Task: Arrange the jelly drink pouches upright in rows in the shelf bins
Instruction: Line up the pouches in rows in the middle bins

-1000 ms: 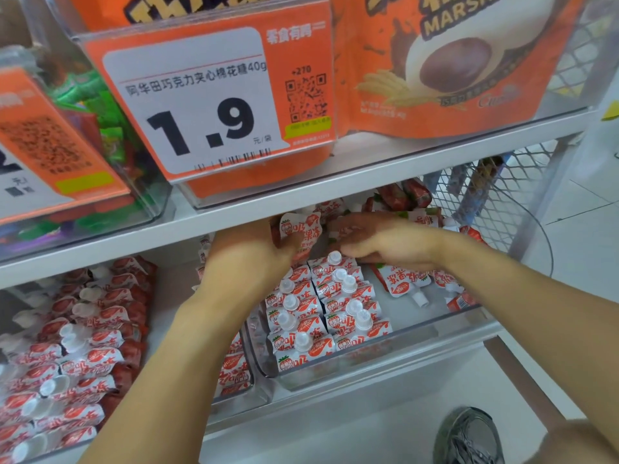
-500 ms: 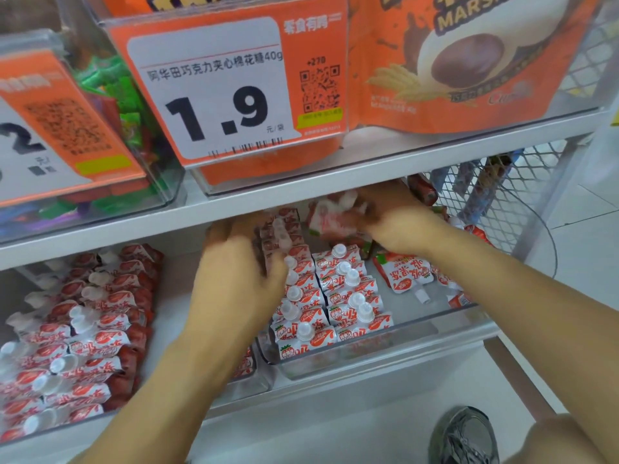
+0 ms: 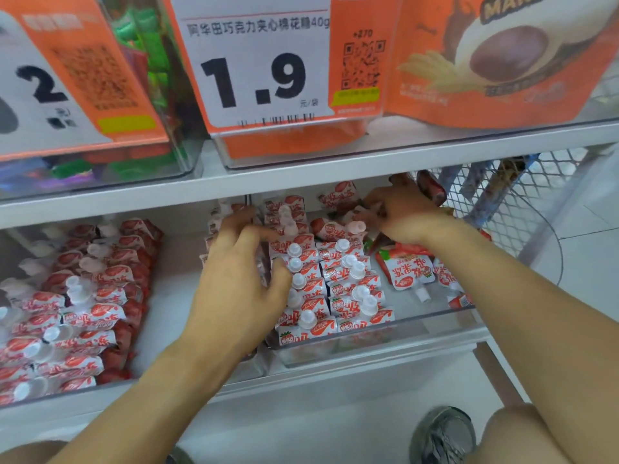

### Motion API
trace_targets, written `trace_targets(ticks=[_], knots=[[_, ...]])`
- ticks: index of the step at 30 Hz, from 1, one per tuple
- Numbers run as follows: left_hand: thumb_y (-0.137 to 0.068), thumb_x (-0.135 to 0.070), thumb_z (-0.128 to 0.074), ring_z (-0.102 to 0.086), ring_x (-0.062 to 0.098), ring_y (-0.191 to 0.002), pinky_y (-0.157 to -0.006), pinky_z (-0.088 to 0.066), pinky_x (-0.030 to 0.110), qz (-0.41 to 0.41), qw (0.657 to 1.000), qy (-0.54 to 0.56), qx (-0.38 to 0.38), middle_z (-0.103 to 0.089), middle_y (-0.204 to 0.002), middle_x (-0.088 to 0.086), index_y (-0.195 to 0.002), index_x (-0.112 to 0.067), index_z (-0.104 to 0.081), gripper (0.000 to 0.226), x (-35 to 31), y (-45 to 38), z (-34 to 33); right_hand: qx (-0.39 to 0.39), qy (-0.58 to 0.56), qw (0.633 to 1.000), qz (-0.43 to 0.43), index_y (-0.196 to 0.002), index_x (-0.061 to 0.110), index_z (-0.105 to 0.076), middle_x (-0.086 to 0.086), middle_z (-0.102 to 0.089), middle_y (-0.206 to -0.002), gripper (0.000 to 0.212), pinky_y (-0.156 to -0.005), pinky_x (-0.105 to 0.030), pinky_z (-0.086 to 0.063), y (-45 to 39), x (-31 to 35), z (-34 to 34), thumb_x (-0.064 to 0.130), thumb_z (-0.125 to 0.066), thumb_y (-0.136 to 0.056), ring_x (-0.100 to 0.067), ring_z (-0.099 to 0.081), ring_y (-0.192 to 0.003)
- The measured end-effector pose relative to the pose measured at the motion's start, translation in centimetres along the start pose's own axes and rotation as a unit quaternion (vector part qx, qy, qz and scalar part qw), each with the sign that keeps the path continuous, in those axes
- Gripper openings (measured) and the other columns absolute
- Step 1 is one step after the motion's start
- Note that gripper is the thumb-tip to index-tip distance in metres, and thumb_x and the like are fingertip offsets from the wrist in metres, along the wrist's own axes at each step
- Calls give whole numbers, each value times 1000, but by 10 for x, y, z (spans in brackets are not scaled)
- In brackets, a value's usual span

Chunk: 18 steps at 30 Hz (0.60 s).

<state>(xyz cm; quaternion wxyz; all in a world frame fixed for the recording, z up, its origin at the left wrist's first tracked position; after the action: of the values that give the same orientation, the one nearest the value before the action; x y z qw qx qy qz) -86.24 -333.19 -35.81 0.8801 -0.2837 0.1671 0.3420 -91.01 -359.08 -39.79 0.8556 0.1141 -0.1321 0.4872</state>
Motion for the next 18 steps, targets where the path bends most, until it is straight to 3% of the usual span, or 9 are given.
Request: trace_targets(ticks=[4, 6, 8, 11, 14, 16, 18], knots=[[-77, -20, -66, -48, 15, -117, -87, -25, 7, 3, 1000, -6, 5, -46, -132, 0, -106, -19, -64, 29, 1, -1, -1, 48, 16, 999, -3, -135, 21, -52, -4, -59, -127, 54, -98, -36, -48, -7, -2, -12, 25, -73, -85, -26, -55, -117], [-77, -19, -66, -49, 16, -117, -89, -25, 8, -2, 1000, -2, 4, -47, -132, 1, -109, -18, -62, 32, 1, -1, -1, 46, 55, 997, -5, -140, 24, -47, -5, -52, -134, 71, -103, -38, -44, -9, -5, -14, 32, -79, -78, -28, -47, -125], [-76, -17, -66, -48, 13, -109, -86, -27, 9, -1, 1000, 11, -8, -50, -123, 1, -115, -16, -57, 40, 0, -1, 1, 28, 38, 999, -11, -136, 22, -51, -5, -53, -131, 75, -99, -34, -45, -9, -10, -12, 39, -85, -71, -24, -50, -119], [-72, -10, -65, -41, 5, -96, -79, -28, 13, 27, 997, 57, -34, -47, -113, -3, -125, -15, -47, 56, 1, 0, 4, -26, -64, 998, -7, -113, 21, -64, 4, -60, -106, 57, -79, -25, -47, -3, -13, 2, 31, -91, -63, -15, -59, -95], [-69, -4, -64, -46, 18, -112, -89, -30, 14, 43, 996, 69, -40, -46, -123, 5, -130, -14, -44, 65, 5, 2, 3, -81, -71, 994, 12, -112, 22, -66, 5, -64, -107, 47, -80, -21, -44, 2, -12, 14, 20, -86, -69, -14, -59, -98], [-70, -2, -63, -49, 22, -112, -86, -28, 11, 59, 996, 60, -32, -50, -124, 7, -132, -15, -45, 66, 6, 2, 1, -124, -86, 988, 20, -108, 20, -69, 3, -67, -108, 30, -79, -18, -42, 6, -10, 23, 13, -75, -80, -12, -59, -99], [-71, -3, -62, -49, 21, -111, -82, -27, 11, 67, 996, 51, -29, -52, -125, 8, -133, -15, -45, 65, 6, 3, 1, -163, -116, 980, 1, -103, 18, -68, 2, -65, -102, 15, -75, -16, -38, 11, -6, 32, 19, -69, -88, -12, -58, -96]])
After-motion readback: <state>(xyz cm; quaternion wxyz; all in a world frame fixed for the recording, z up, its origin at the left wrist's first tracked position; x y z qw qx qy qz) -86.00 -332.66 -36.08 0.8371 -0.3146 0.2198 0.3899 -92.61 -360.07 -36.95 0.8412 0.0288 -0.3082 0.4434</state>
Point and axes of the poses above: each hand's wrist, its own y-axis away from the middle knuckle, its own z-axis out of the back of the hand, x = y × z, the point moved 7 cm from there along -y, towards the middle knuckle
